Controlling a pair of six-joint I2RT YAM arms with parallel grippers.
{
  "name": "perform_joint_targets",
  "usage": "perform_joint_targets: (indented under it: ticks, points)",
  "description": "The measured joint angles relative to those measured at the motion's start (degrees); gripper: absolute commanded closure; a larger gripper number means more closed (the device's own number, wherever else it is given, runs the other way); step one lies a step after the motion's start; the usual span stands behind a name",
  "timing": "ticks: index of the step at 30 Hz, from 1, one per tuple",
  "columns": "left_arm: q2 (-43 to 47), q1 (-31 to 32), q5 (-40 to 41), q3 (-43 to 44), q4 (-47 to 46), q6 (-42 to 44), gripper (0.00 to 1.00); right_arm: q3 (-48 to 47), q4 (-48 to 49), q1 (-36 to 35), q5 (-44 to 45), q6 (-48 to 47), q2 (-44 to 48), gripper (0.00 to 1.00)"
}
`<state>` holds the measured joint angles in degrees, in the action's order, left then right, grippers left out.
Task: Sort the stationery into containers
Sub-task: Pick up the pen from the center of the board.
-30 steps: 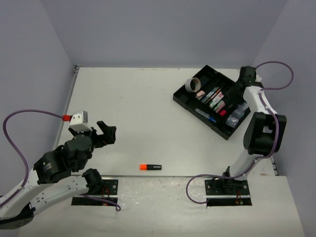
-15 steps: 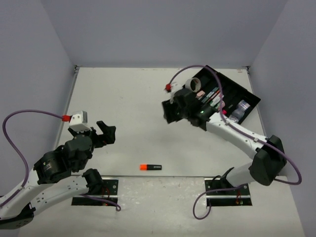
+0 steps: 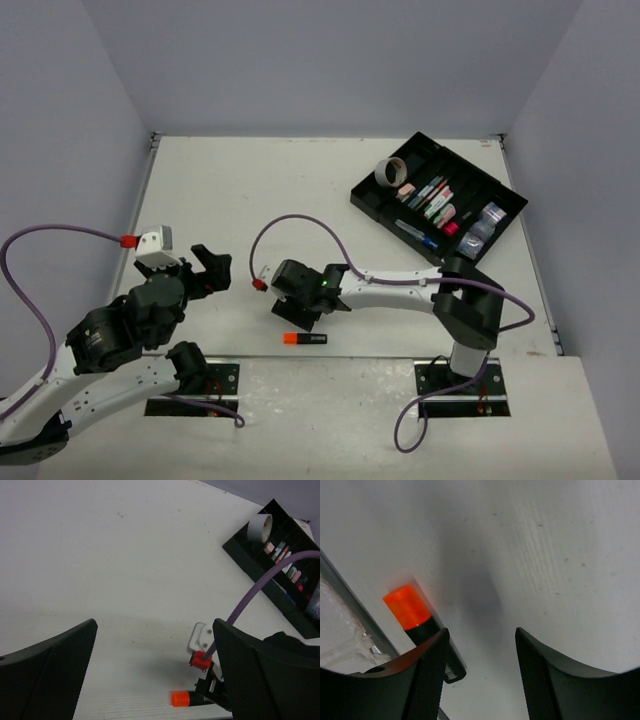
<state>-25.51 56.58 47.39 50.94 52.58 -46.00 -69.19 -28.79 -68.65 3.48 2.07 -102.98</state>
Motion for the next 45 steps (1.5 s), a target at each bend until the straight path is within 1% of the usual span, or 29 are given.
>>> perform_joint_targets:
  ticks: [3,7,12,18,22,27,32,36,41,45]
  points:
    - [0.1,0.0,0.2,0.0,0.4,-0.1,0.0,-1.0,-0.4,-3.1,0.4,0.0,-3.1,0.44]
    - [0.0,0.0,0.2,0.0,0.5,-0.3,0.0,-1.0,-1.2,-6.0,0.3,0.4,-3.9,0.44]
    - [0.0,0.0,0.3,0.0,0.7,-0.4,0.0,-1.2,-1.5,-7.5,0.7,1.1,-4.0,0.45]
    - [0.0,0.0,0.3,0.0,0.7,-0.4,0.0,-1.2,-1.6,-8.0,3.7,3.0,-4.4,0.45]
    - [0.0,0.0,0.3,0.0,0.7,-0.5,0.0,-1.2,-1.6,-8.0,5.4,4.0,-3.2,0.45]
    - [-0.1,0.0,0.3,0.0,0.7,-0.5,0.0,-1.1,-1.7,-8.0,6.0,4.2,1.7,0.45]
    - [0.1,0.0,0.7,0.0,1.4,-1.2,0.0,1.7,-1.3,-8.0,2.1,3.9,5.8,0.45]
    - [0.8,0.0,1.0,0.0,1.6,-1.4,0.0,4.8,-0.7,-8.5,-1.7,3.9,6.6,0.45]
    - [0.9,0.0,1.1,0.0,1.9,-1.6,0.0,6.2,-1.1,-11.0,-4.5,3.9,5.9,0.45]
    - [0.7,0.0,1.1,0.0,2.0,-1.6,0.0,6.2,-0.9,-12.1,-4.4,3.9,3.4,0.47]
